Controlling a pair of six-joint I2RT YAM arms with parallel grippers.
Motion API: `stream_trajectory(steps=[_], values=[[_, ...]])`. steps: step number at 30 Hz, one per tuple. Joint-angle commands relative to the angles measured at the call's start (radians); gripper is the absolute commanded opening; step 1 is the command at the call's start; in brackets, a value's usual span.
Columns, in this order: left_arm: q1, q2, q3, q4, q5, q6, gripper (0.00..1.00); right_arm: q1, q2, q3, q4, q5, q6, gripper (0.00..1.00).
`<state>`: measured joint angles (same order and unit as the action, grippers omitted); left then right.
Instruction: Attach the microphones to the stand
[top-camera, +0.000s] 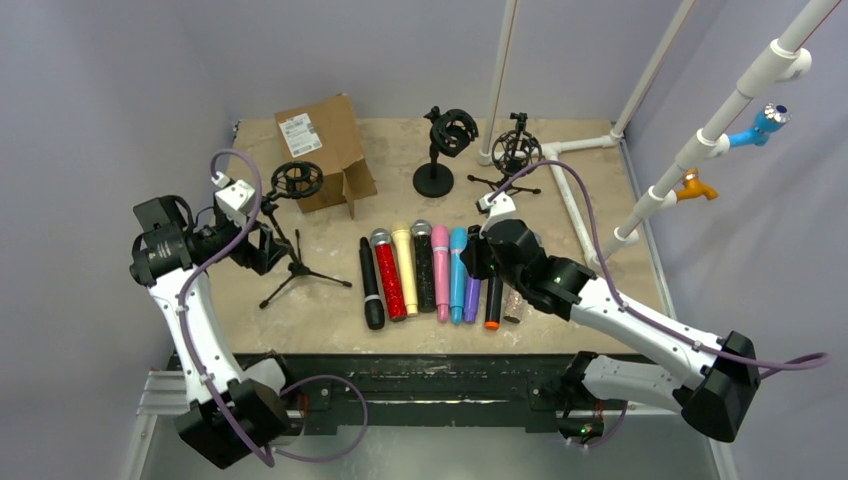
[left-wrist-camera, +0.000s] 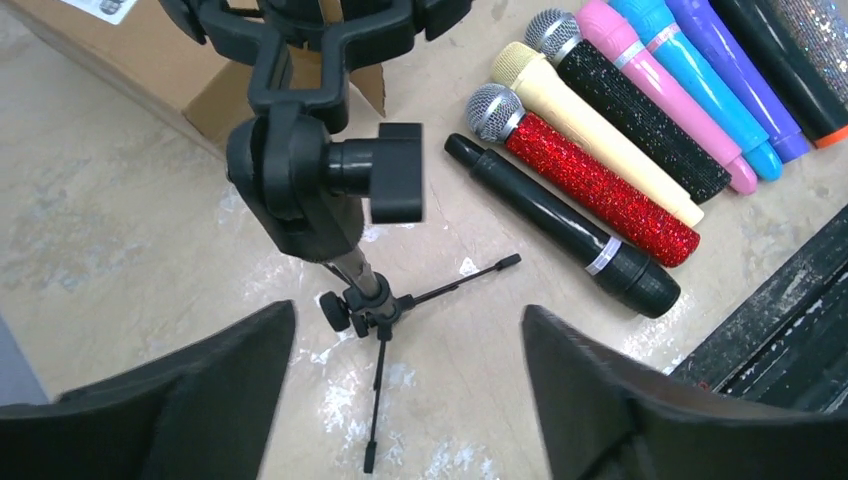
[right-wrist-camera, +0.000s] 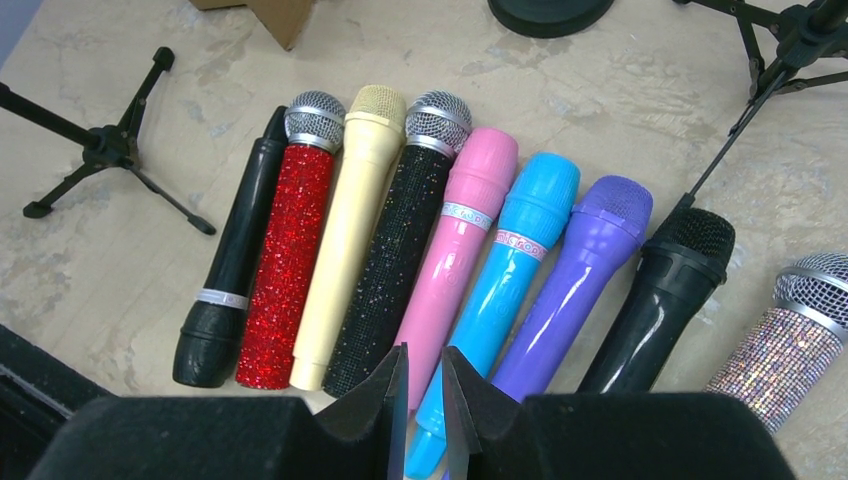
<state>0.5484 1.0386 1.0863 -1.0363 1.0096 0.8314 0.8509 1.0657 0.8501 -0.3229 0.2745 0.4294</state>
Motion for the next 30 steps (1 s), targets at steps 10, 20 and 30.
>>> stream_trajectory(steps=[10,20,30], values=[[-0.035,-0.053,0.273,0.096,-0.188,-0.536,1.0,0.011,-0.005,0.008,0.05,0.032,0.004,0.22],[-0.272,-0.009,0.295,0.11,-0.62,-0.631,1.0,0.011,-0.047,-0.031,0.063,0.046,0.023,0.22],[-0.416,0.043,0.338,0.121,-0.725,-0.673,0.75,0.011,-0.065,-0.07,0.087,0.051,0.032,0.21]])
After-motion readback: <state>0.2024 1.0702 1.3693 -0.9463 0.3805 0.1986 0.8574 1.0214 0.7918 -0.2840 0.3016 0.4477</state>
